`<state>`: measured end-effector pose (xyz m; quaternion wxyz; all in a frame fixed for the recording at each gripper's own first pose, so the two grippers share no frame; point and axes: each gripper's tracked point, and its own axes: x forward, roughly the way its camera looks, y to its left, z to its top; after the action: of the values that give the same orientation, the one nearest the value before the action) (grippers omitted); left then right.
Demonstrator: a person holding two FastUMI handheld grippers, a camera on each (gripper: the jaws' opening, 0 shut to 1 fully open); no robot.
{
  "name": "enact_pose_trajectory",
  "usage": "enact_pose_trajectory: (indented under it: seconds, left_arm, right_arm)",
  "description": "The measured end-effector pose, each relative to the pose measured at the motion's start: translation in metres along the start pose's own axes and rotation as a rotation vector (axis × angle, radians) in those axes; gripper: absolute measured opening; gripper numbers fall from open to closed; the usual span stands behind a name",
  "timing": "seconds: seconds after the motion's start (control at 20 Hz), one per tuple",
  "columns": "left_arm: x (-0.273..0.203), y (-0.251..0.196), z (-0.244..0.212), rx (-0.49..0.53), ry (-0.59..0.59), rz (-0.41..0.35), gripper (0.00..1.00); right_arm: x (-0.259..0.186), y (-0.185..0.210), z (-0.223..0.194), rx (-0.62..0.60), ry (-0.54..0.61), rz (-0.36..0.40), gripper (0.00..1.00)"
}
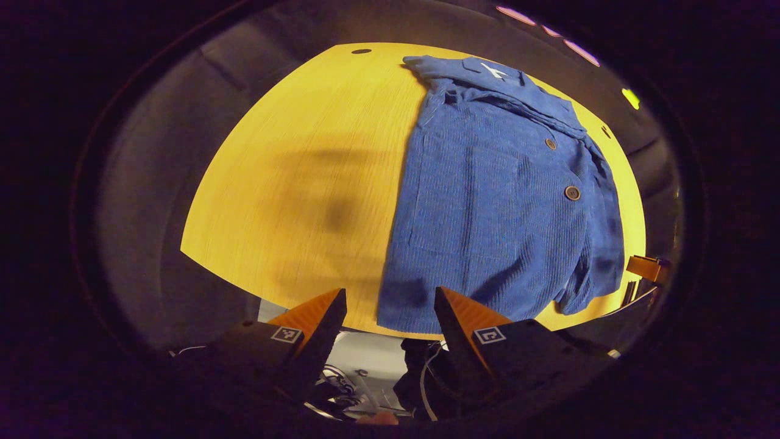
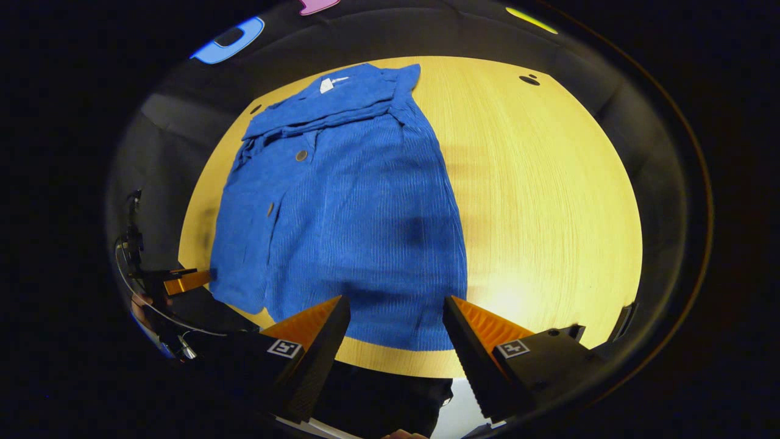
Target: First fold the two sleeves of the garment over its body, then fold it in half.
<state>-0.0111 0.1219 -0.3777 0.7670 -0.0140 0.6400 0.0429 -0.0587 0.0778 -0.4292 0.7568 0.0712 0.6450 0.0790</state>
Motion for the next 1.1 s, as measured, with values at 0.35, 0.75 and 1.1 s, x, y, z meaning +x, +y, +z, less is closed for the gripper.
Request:
enact_pose_trajectory:
  seconds: [0.35,0.75,1.1]
  left_arm:
    - [0.015,-0.016,-0.018,0.041,0.102,-0.012,0.85]
    - [0.021,-0.017,-0.014,0.049,0.085,-0.014,0.84]
    - [0.014,-0.035,-0.008,0.025,0.026,-0.063,0.06]
  right_arm:
    - [0.019,-0.028,-0.020,0.002,0.067,-0.111,0.99]
    - [0.035,-0.043,-0.029,0.003,0.102,-0.175,0.99]
    - [0.037,-0.033,-0.029,0.023,0.128,-0.135,0.06]
